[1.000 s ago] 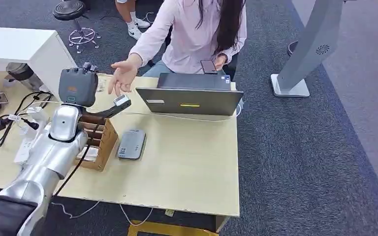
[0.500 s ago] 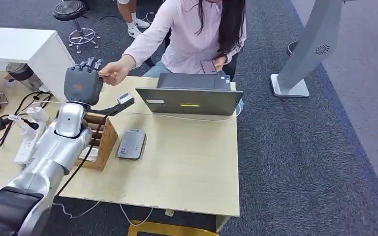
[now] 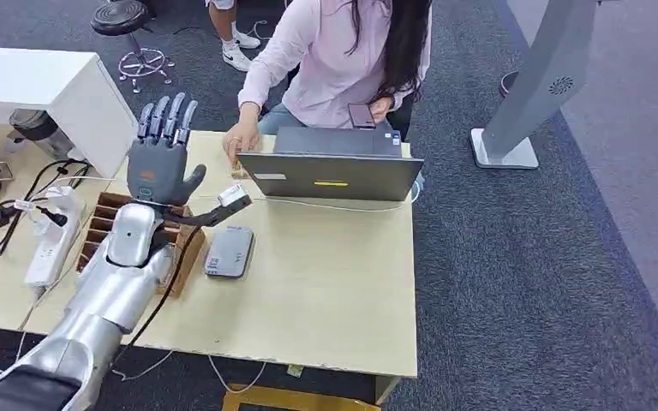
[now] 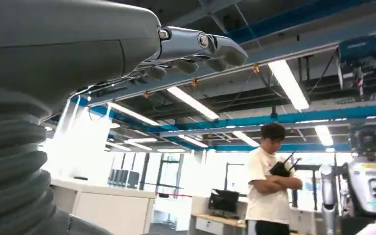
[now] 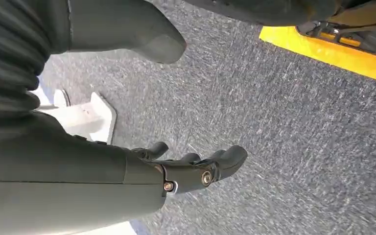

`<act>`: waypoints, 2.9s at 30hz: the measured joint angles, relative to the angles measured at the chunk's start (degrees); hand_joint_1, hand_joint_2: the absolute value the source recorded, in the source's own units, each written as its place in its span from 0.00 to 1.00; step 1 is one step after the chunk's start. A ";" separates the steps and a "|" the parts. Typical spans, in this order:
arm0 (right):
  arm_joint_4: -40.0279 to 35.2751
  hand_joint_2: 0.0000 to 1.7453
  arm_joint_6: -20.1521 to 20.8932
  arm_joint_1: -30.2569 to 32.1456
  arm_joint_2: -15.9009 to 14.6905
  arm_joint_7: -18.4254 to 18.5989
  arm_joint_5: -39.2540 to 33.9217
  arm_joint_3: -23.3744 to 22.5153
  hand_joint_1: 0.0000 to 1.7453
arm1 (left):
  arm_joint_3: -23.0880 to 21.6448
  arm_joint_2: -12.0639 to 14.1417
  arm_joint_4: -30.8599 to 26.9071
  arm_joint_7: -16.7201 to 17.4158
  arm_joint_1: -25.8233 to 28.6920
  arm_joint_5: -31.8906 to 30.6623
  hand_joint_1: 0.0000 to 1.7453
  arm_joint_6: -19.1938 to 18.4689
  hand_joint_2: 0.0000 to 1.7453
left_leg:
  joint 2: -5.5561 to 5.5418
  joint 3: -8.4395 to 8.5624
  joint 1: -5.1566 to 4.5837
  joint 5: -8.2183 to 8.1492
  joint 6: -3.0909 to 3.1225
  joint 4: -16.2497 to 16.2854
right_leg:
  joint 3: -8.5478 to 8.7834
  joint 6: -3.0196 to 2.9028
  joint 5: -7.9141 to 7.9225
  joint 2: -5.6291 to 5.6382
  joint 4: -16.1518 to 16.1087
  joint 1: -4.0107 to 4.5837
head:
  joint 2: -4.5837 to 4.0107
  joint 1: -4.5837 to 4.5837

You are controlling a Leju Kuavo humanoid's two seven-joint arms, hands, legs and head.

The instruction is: Pass the card to the sensor for recognition and then transmit it.

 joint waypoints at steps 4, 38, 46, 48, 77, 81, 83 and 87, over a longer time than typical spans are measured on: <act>0.00 1.00 -0.37 0.25 0.00 0.22 -0.83 -1.16 0.00 | 0.00 0.39 -11.58 -0.92 10.08 0.70 0.00 -0.33 1.00 | 0.01 0.00 0.00 -0.03 -0.03 -0.01 | -0.02 0.03 -0.05 0.04 0.00 -0.01 | 0.00 0.02; 0.00 1.00 -2.36 0.98 0.33 0.46 -2.75 -6.23 0.00 | 5.77 5.05 -42.17 -1.81 47.98 0.76 0.00 -0.09 1.00 | -0.05 -0.05 0.02 -0.05 -0.03 -0.02 | -0.02 0.04 -0.09 -0.04 -0.01 0.01 | 0.00 0.00; 0.00 1.00 -2.40 0.97 0.33 -0.22 -2.54 -6.97 0.00 | 7.91 5.94 -42.19 -0.22 49.36 2.20 0.00 -5.54 1.00 | -0.05 -0.06 0.02 -0.05 -0.03 -0.02 | -0.03 0.04 -0.10 -0.04 -0.01 0.01 | 0.00 -0.02; 0.00 1.00 -2.40 0.97 0.33 -0.18 -2.34 -7.12 0.00 | 8.92 6.51 -42.19 0.66 49.74 2.43 0.00 -9.50 1.00 | -0.05 -0.06 0.04 -0.06 -0.04 -0.03 | -0.03 0.03 -0.10 -0.04 -0.01 0.03 | 0.00 -0.02; -0.02 1.00 -1.09 1.03 0.57 0.28 0.94 -8.87 0.00 | 17.14 8.41 -34.37 4.04 44.85 5.35 0.00 -23.96 1.00 | -0.06 -0.05 0.05 -0.03 -0.03 -0.02 | -0.02 0.03 -0.09 -0.06 -0.01 0.05 | 0.00 -0.02; -0.02 1.00 -1.03 1.02 0.57 0.28 1.14 -8.87 0.00 | 17.14 8.31 -32.45 4.02 43.25 4.94 0.00 -24.46 1.00 | -0.06 -0.06 0.04 -0.03 -0.03 -0.02 | -0.02 0.04 -0.09 -0.06 -0.01 0.05 | 0.00 0.00; -0.02 1.00 -1.03 1.02 0.57 0.28 1.18 -8.87 0.00 | 17.14 8.28 -31.81 4.02 42.73 4.90 0.00 -24.48 1.00 | -0.06 -0.06 0.04 -0.03 -0.03 -0.02 | -0.02 0.04 -0.09 -0.06 -0.02 0.05 | 0.00 0.00; -0.02 1.00 -1.03 1.02 0.57 0.28 1.23 -8.87 0.00 | 17.14 8.28 -30.98 4.02 42.33 4.87 0.00 -24.48 1.00 | -0.06 -0.06 0.04 -0.03 -0.02 -0.01 | -0.03 0.04 -0.09 -0.05 -0.02 0.05 | 0.00 0.00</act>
